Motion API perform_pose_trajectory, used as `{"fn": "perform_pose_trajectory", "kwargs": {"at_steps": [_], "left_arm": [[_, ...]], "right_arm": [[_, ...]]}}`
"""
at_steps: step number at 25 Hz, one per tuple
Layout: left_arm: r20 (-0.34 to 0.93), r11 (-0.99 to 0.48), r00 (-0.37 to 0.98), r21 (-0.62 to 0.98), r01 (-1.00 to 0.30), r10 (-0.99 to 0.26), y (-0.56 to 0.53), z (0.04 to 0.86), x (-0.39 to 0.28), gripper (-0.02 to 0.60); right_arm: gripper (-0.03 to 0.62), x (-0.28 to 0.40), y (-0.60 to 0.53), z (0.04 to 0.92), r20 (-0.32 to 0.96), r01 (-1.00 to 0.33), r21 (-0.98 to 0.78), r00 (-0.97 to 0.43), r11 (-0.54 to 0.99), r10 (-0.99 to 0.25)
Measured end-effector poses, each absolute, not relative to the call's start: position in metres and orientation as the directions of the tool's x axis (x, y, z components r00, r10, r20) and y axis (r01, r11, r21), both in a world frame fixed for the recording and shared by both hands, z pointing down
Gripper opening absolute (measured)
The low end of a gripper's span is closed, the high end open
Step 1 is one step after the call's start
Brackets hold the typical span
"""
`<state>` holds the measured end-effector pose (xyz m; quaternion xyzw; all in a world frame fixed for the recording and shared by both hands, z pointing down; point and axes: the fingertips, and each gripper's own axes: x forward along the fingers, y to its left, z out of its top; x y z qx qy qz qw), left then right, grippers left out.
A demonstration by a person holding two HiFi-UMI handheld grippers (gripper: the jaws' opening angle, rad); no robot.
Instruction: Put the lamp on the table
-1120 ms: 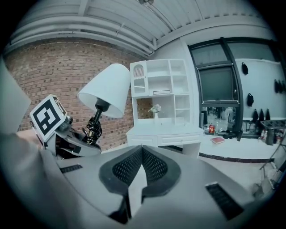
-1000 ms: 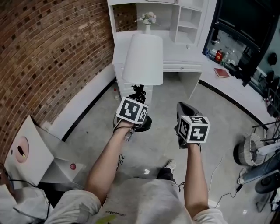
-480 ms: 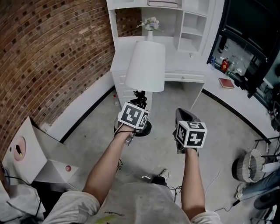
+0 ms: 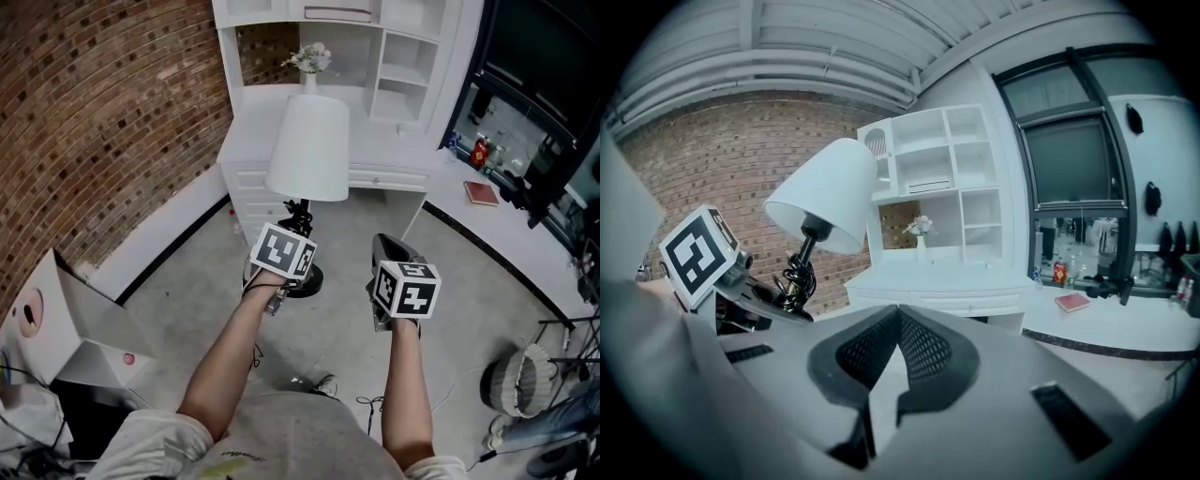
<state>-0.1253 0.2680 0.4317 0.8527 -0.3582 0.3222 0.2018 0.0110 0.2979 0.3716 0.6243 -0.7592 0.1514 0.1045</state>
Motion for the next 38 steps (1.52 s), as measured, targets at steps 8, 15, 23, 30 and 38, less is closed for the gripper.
{"fn": "perform_pose_trajectory", "kwargs": {"at_steps": [8, 15, 23, 30, 38], "left_arm": [[0.699, -0.649, 0.518, 0.101, -0.754, -0.493, 0.254, 0.433, -0.089, 0.075], [0.693, -0.638, 0.507, 0.088, -0.765, -0.512, 0.245, 0.43, -0.063, 0.075], [0.709, -0.623, 0.483, 0.08, -0.778, -0.513, 0.236, 0.437, -0.048, 0.075], [0.701, -0.624, 0.486, 0.073, -0.778, -0.523, 0.221, 0.438, -0.035, 0.075], [0.691, -0.6, 0.481, 0.084, -0.795, -0.541, 0.192, 0.446, -0.035, 0.075]], "right_arm": [[0.005, 0.047, 0.284, 0.379, 0.359, -0.973, -0.115, -0.227, 0.199, -0.905], [0.005, 0.072, 0.277, 0.384, 0.362, -0.969, -0.117, -0.246, 0.218, -0.899], [0.005, 0.09, 0.266, 0.39, 0.363, -0.965, -0.126, -0.259, 0.229, -0.895], [0.005, 0.099, 0.249, 0.394, 0.361, -0.962, -0.12, -0.273, 0.246, -0.892], [0.005, 0.099, 0.218, 0.405, 0.368, -0.956, -0.096, -0.292, 0.276, -0.883]]}}
